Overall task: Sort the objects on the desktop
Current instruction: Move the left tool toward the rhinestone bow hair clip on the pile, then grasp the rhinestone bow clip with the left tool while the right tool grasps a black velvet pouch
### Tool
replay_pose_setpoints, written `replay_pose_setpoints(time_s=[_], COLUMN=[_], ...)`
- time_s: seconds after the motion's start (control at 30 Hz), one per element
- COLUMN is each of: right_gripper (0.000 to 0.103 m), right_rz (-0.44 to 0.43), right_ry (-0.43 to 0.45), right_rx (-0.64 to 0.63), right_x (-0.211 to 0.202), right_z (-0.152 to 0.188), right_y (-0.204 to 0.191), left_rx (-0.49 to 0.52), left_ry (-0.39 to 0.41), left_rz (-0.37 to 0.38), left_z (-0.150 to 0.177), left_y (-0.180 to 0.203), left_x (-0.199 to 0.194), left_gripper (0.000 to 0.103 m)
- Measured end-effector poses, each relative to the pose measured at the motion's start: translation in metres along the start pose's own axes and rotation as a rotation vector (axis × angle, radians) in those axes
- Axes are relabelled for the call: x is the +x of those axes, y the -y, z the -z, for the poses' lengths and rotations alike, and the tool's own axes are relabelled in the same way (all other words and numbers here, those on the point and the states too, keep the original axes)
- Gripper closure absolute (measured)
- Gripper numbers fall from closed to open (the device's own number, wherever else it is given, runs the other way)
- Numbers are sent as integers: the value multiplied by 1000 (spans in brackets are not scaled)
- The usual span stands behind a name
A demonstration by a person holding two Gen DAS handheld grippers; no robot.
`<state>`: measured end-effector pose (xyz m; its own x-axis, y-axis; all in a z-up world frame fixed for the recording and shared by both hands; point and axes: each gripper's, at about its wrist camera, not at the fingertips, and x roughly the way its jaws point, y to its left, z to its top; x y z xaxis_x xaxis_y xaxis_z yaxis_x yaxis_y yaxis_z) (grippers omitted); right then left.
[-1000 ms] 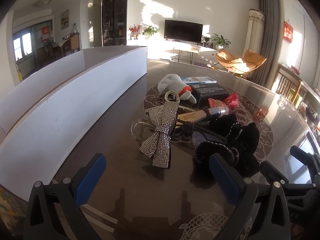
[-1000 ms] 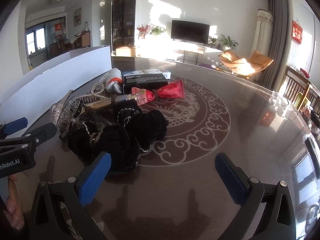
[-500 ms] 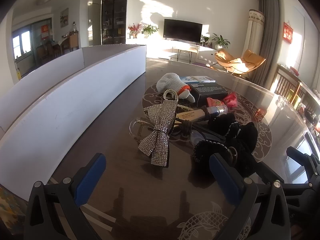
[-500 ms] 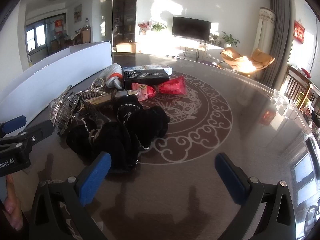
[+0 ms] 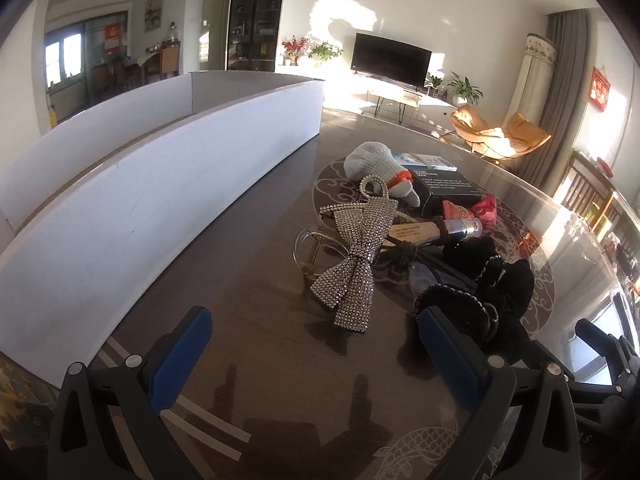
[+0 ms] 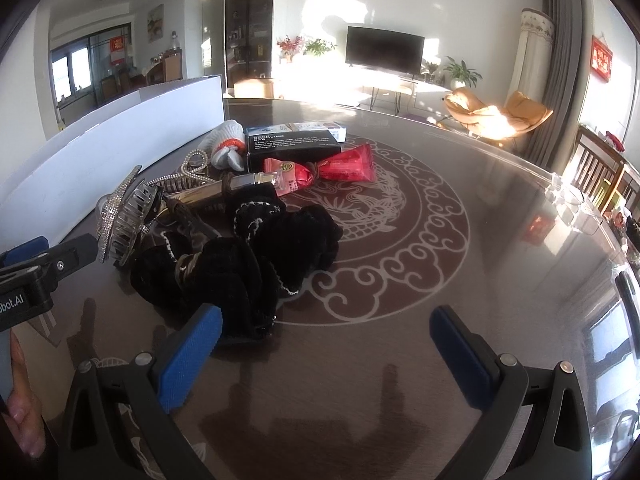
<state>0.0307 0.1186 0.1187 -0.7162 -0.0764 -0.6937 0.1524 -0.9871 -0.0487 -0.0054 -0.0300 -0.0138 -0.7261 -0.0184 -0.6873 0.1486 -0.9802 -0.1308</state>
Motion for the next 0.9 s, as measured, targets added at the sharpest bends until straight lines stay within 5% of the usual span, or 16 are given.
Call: replay_pose_setpoints(time_s=[0.33, 0.6, 0.9], right_gripper=[0, 0, 0], right_rz=[-137, -219, -206], right_ry=[-38, -172, -194], right_rx=[101, 11, 76], right_x=[25, 34, 4], right_z=[-29, -17, 23], right_y=[-6, -23, 21], left_rx=[-62, -155, 109], left_ry=[6, 5, -75], left_rz=[-22, 4, -17], left_z=[-2, -4, -18], left_y=[-13, -31, 14], left_x=[0, -1, 35], left_gripper=[0, 0, 0])
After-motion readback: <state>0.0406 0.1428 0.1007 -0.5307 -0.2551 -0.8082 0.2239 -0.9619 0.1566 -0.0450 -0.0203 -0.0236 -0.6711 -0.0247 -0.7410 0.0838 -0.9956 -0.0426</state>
